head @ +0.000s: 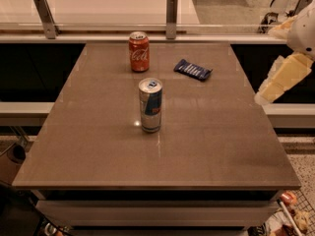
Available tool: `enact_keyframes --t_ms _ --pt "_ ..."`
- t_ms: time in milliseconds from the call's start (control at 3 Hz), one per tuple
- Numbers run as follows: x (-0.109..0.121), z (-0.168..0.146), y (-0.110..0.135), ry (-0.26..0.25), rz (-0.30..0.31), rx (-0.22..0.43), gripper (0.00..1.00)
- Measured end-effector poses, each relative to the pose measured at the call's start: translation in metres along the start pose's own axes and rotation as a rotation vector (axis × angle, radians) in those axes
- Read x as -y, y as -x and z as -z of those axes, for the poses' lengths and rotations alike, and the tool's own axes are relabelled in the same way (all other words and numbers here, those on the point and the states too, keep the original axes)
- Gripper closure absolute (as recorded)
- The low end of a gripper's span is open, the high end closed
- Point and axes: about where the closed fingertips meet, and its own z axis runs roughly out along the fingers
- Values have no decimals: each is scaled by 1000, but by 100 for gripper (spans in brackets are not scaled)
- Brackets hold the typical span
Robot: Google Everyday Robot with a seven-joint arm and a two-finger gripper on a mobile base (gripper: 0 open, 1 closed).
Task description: Pick rxbar blueberry
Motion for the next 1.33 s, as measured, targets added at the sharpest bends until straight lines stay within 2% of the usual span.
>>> enact_keyframes --t_ms 667,1000,1333 --pt "71 -58 -5 -17 -208 158 0" --pt "111 -88 -5 -15 -284 269 0" --pt "111 -88 -5 -15 -284 269 0"
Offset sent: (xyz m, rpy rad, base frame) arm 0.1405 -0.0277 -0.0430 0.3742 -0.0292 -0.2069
